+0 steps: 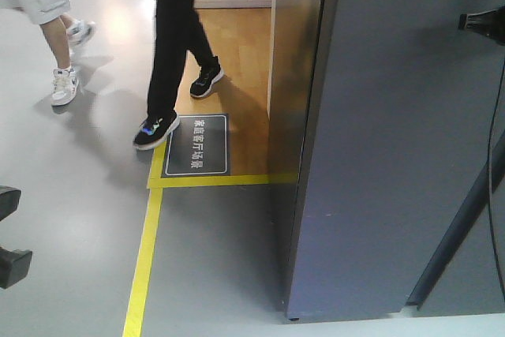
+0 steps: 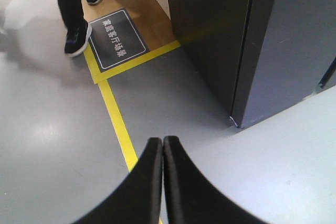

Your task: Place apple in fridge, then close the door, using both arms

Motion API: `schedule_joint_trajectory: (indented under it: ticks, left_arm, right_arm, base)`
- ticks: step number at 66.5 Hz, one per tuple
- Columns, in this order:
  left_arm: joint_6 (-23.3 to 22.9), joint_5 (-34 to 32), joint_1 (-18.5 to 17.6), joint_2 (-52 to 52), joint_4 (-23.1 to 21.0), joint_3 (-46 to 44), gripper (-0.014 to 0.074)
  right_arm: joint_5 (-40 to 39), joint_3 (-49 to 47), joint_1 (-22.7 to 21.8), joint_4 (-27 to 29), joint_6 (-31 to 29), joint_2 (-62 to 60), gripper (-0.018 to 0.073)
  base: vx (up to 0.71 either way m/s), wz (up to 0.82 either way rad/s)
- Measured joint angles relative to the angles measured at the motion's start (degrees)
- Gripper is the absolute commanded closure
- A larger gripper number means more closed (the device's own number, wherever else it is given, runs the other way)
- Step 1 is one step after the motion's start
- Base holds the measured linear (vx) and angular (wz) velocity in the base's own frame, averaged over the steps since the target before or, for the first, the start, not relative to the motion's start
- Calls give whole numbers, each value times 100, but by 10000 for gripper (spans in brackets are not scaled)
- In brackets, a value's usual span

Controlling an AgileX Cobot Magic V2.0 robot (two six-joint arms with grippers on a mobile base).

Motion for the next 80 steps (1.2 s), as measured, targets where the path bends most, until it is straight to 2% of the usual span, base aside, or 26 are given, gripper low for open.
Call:
schedule_joint_trajectory:
  ticks: [14,23,48,62,80]
  left_arm:
    - [0,0,0,0,0,0,603]
    - [0,0,0,0,0,0,603]
    - [0,0,0,0,0,0,603]
    - [0,0,0,0,0,0,603]
    - [0,0,0,0,0,0,603]
  right_arm:
    - [581,0,36,0,-6,-368,562]
    - [819,211,267,-21,-266,-767,562]
    - [760,2342,1158,-20,-378,-2325,562]
    - [968,3448,1201,-256,-62,-3513,562]
    - [1974,4329,1201,-362,211,-5000,562]
  base:
    - [0,0]
    - [0,0]
    - [0,0]
    - [0,0]
    - [0,0]
